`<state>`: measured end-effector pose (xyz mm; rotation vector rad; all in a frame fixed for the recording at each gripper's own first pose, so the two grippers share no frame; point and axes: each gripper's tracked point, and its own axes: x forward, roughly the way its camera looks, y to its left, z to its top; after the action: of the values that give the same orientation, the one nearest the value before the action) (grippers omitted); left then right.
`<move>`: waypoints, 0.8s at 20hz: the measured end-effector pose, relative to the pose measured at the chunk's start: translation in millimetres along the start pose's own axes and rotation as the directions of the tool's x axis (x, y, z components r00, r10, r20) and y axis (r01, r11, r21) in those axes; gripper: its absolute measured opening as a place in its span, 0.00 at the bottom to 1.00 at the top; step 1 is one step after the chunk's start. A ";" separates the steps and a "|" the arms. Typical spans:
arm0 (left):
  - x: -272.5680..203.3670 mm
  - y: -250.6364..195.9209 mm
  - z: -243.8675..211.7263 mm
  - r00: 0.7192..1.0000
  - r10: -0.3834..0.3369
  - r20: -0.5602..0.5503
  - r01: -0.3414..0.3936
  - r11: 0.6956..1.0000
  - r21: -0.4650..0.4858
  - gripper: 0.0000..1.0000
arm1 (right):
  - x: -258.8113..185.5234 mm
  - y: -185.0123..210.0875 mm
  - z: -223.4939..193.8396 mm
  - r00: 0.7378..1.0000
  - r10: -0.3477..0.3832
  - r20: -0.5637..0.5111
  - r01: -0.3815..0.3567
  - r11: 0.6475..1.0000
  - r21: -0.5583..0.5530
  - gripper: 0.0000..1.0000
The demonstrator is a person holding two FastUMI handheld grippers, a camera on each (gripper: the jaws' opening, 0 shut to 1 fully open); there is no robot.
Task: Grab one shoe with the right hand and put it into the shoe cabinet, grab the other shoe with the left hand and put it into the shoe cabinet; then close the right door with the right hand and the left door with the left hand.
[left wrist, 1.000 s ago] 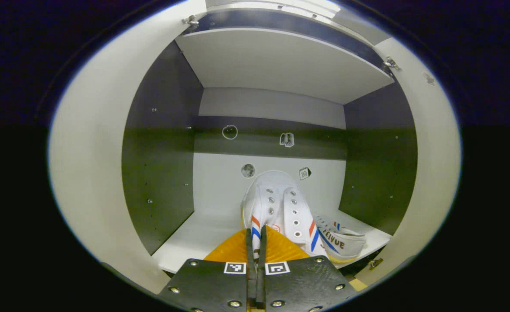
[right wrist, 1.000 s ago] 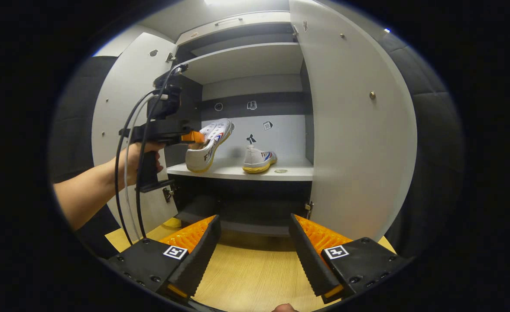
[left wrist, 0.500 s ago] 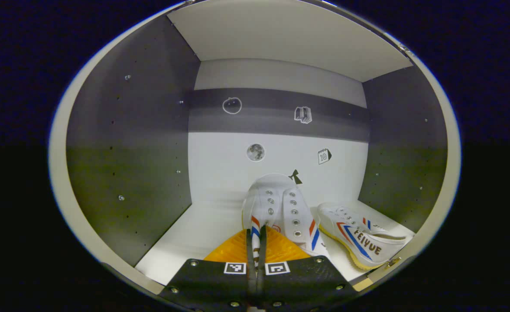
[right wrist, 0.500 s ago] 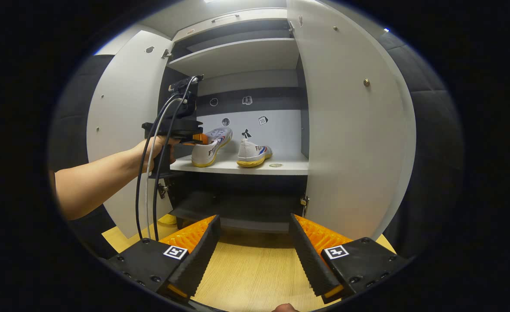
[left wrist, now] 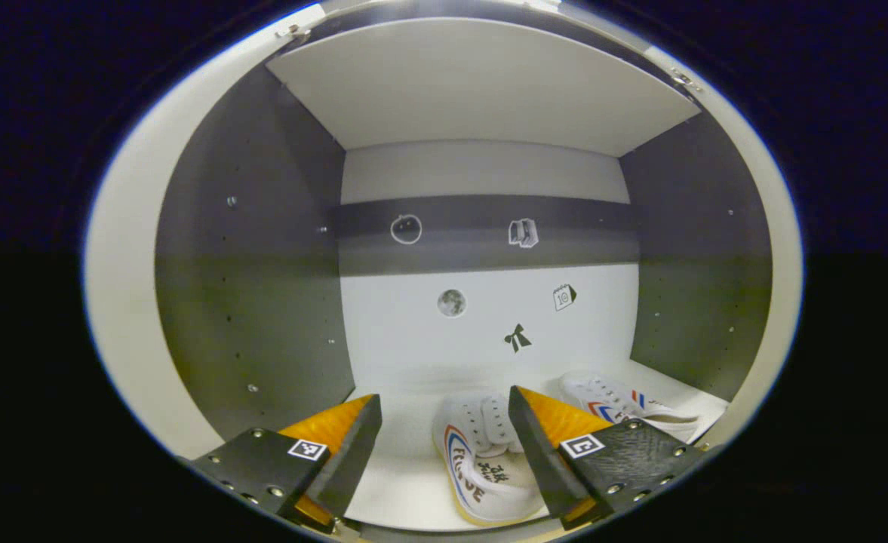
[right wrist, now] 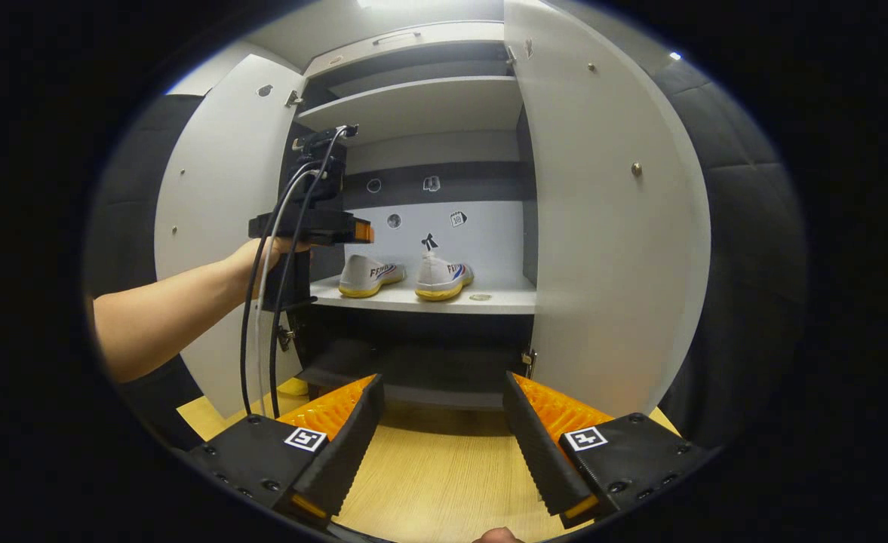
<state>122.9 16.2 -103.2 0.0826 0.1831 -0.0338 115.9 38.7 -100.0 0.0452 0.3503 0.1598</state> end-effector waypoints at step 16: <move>-229.2 -16.8 25.4 0.992 -0.059 0.111 0.054 0.997 0.050 0.95 | -60.0 10.8 49.7 0.992 -0.009 0.123 0.012 1.000 -0.027 0.98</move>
<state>-98.4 3.3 -37.7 0.1223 0.0720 -0.0992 75.8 38.7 -32.3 0.0259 0.2252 0.1505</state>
